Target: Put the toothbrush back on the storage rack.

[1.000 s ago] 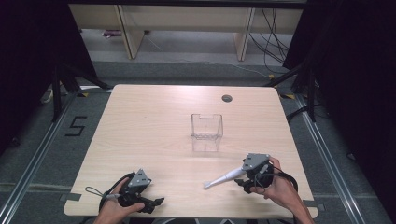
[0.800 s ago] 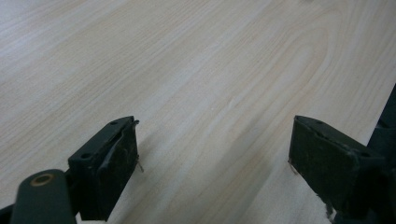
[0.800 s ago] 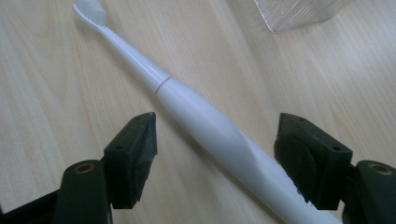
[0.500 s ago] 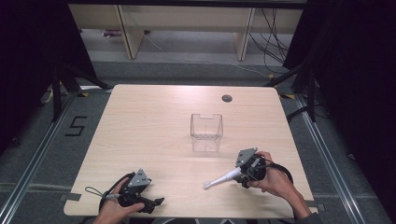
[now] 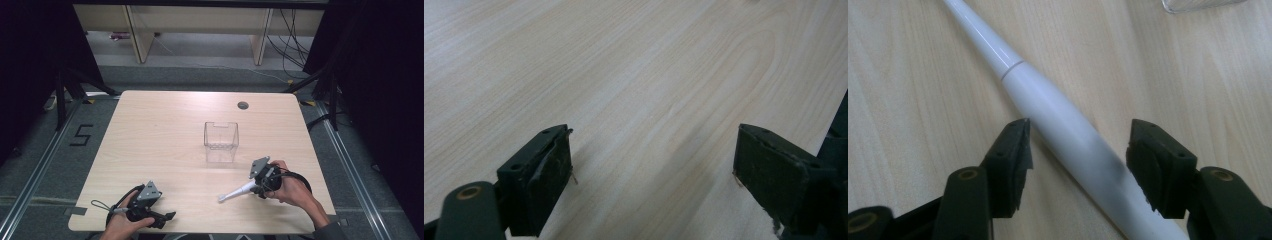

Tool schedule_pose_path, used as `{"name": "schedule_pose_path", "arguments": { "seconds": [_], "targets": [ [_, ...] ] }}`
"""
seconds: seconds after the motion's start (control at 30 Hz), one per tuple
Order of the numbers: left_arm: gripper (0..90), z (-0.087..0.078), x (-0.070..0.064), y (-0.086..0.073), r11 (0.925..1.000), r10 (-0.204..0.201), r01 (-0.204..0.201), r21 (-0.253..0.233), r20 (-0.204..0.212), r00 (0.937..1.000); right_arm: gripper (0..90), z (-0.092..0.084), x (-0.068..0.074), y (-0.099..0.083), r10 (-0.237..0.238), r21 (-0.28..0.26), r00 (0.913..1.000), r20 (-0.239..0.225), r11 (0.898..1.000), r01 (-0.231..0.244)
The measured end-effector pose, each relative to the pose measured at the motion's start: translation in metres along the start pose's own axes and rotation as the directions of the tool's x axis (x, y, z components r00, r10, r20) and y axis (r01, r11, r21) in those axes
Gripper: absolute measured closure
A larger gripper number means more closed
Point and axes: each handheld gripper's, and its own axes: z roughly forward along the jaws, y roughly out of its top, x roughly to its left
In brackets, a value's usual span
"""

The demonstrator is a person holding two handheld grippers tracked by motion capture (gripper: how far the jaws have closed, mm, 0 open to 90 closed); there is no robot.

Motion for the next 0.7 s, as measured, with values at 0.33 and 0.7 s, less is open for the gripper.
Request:
{"name": "schedule_pose_path", "arguments": {
  "seconds": [0.33,0.7],
  "targets": [
    [15.1,0.0003,-0.0001,0.0001,1.0000,-0.002,0.002,-0.002,-0.003,1.0000,52.6,0.0021,-0.0020,0.0061,-0.022,0.066,0.9981,-0.057,0.997,0.026],
    [15.1,0.0002,0.0001,0.0001,1.0000,0.001,-0.001,0.000,-0.006,1.0000,58.7,0.0082,-0.0032,0.0086,-0.048,0.121,0.9956,-0.080,0.991,0.058]
  ]
}}
